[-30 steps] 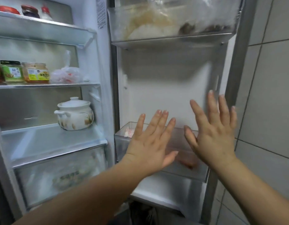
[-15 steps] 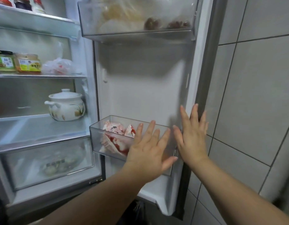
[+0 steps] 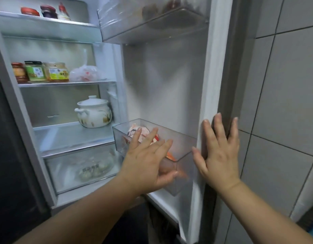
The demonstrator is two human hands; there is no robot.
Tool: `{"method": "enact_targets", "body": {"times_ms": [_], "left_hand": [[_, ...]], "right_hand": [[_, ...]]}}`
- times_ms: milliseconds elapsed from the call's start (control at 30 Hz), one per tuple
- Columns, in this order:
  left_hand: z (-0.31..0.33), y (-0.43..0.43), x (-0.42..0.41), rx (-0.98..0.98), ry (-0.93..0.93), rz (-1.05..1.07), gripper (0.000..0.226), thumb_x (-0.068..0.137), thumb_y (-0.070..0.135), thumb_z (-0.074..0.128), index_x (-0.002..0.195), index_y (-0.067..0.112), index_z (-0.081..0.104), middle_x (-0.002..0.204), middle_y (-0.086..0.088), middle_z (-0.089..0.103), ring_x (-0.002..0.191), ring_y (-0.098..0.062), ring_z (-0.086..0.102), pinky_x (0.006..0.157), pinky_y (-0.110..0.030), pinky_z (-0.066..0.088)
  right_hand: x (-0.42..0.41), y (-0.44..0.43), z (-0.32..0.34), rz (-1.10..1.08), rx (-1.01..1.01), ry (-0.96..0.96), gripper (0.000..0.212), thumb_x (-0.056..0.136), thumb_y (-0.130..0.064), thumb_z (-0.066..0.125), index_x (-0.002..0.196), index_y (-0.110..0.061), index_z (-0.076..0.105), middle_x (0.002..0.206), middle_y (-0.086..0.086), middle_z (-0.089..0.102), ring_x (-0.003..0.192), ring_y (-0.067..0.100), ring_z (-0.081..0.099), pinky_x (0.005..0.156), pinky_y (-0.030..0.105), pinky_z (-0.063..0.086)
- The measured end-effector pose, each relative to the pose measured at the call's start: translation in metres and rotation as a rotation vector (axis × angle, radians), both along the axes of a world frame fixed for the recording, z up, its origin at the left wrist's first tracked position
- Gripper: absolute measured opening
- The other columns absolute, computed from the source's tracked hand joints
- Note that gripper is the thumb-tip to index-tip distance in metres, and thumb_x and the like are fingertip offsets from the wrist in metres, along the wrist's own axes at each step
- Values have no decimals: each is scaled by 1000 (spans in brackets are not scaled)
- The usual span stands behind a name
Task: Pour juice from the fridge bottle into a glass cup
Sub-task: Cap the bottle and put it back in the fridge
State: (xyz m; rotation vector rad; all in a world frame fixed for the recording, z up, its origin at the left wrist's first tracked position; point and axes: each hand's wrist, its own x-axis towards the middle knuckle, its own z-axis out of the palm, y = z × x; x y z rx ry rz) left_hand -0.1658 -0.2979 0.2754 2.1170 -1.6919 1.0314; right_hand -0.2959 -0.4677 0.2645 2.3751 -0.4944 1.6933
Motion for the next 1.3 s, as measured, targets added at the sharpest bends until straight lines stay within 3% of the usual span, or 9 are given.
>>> {"method": "enact_targets", "body": {"times_ms": [167,333,500,667,800,1033,1133,1200,1300], "left_hand": [[-3,68,24,8,64,64,89,73,65,49,145,15,37,146,-5,46,143,-25,30,116,-51,3],[-11,128,43,-35,97,62,89,80,64,46,150,14,24,153,-6,37,145,-19,21,115,-55,10],[-15,181,60,-117,153,66,86,86,64,38,153,14,19,159,-4,20,147,-17,11,115,-51,2],[-13,212,71,-244,246,21,84,89,67,27,154,15,13,161,0,6,149,-17,6,117,-44,-5],[-21,222,81,-320,241,-9,84,87,59,38,153,15,10,161,-5,8,149,-19,8,118,-47,1],[-49,226,108,-381,294,53,84,93,69,16,151,10,7,159,-13,4,149,-25,5,118,-49,6],[-59,225,123,-396,273,116,87,92,69,19,150,6,6,157,-15,-1,148,-29,5,119,-45,1],[-68,224,131,-435,275,197,83,95,64,23,150,5,5,157,-15,-3,148,-28,2,119,-43,-2],[-86,222,137,-512,189,281,78,97,51,34,151,3,4,158,-18,2,148,-21,-4,118,-48,3]], "right_hand": [[20,85,-5,-12,-23,-33,68,82,-41,54,143,-16,38,153,19,32,141,55,8,111,64,13],[41,159,-8,72,-1,-31,70,82,-37,54,146,-23,33,157,11,23,147,42,-1,114,59,9],[50,204,-14,139,-16,-81,68,83,-38,55,145,-23,33,157,12,19,149,31,9,119,49,7],[82,231,-26,69,5,10,84,83,-52,56,151,-25,15,162,8,4,149,31,1,119,46,-1],[123,252,-26,166,-88,37,79,87,-52,55,151,-26,15,163,-6,-13,150,25,-5,120,46,0],[171,279,-31,389,-39,-13,65,90,-32,57,147,-28,25,159,2,12,150,15,-5,121,42,-2],[167,271,-90,535,258,6,66,92,-44,50,148,-33,18,163,-8,0,151,20,0,120,45,-1],[166,271,-144,561,797,-9,69,89,-62,43,149,-44,13,164,-4,1,150,16,2,121,44,4],[176,280,-213,538,1628,-75,91,71,-76,54,145,-47,8,163,-1,8,147,11,12,121,36,13]]}}
